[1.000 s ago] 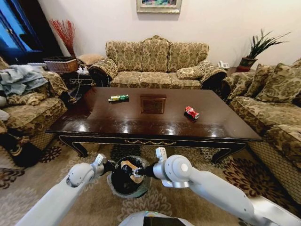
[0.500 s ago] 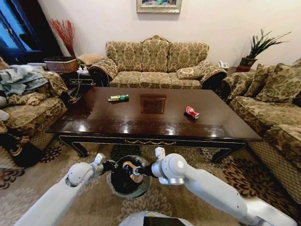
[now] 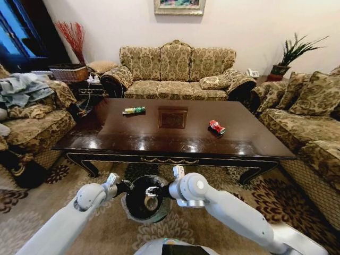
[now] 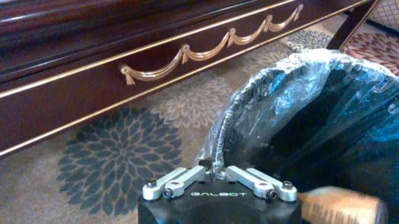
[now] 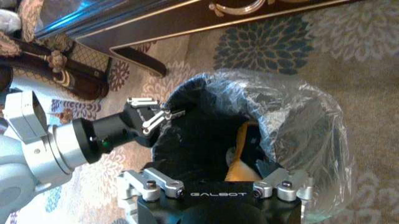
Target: Move to the front of the table and place the trash on the table into the trash bin.
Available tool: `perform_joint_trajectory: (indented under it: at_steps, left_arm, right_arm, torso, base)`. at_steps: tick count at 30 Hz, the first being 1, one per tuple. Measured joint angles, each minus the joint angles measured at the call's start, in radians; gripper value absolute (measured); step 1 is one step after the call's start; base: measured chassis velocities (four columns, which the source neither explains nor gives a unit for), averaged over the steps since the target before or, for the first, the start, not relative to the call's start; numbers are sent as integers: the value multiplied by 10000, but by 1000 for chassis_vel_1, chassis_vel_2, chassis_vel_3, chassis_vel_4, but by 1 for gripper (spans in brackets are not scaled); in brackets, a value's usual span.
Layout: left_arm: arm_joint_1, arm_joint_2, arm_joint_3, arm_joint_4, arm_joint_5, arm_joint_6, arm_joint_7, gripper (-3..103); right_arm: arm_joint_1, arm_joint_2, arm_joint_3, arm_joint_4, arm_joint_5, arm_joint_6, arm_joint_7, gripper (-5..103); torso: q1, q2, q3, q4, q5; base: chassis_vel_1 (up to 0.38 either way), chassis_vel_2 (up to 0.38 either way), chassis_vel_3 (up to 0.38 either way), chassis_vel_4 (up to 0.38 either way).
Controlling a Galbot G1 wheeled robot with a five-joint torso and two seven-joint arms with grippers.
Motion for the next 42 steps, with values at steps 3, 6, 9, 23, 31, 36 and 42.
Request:
perform_joint_trajectory:
  at_steps: [3, 6, 9, 23, 31, 36, 42]
  left_arm:
    - [-3, 4, 0, -31, -17, 13, -6, 0]
    - [-3, -13, 0, -48, -19, 18, -15, 0]
    - [33, -41, -4, -91, -20, 23, -27, 0]
    - [432, 214, -697, -923, -465, 519, -176, 0]
    - [1296, 247, -2330, -1314, -402, 570, -309, 0]
    - [2348, 306, -3829, -1616, -178, 570, -22, 0]
    - [3464, 529, -5089, -1722, -47, 570, 407, 0]
  right_arm:
    - [-12, -49, 105, 84, -134, -4, -48, 100]
    - [-14, -121, 229, 214, -207, -15, -75, 100]
    - [-14, -233, 346, 521, -263, -16, -115, 100]
    - [528, -2138, 4223, 1156, -181, -1030, -2582, 100]
    - [-1140, -2971, 5947, 884, -1605, -1643, -4316, 100]
    - [-1412, -3109, 6706, 446, -1998, -1857, -5084, 100]
    - [-1474, -3116, 6771, 128, -2630, -1956, -5551, 100]
  torso:
    - [0, 0, 0, 0, 0]
    - [0, 0, 0, 0, 1]
    - [0, 0, 0, 0, 0]
    - [0, 0, 0, 0, 0]
    - [0, 0, 0, -1, 2]
    - [0, 0, -1, 0, -1]
    - [0, 0, 0, 2, -3]
  base:
    - [0, 0, 0, 0]
    - [0, 0, 0, 0]
    - [0, 0, 0, 0]
    - [0, 0, 0, 0]
    - [0, 0, 0, 0]
    - [0, 0, 0, 0]
    - [0, 0, 0, 0]
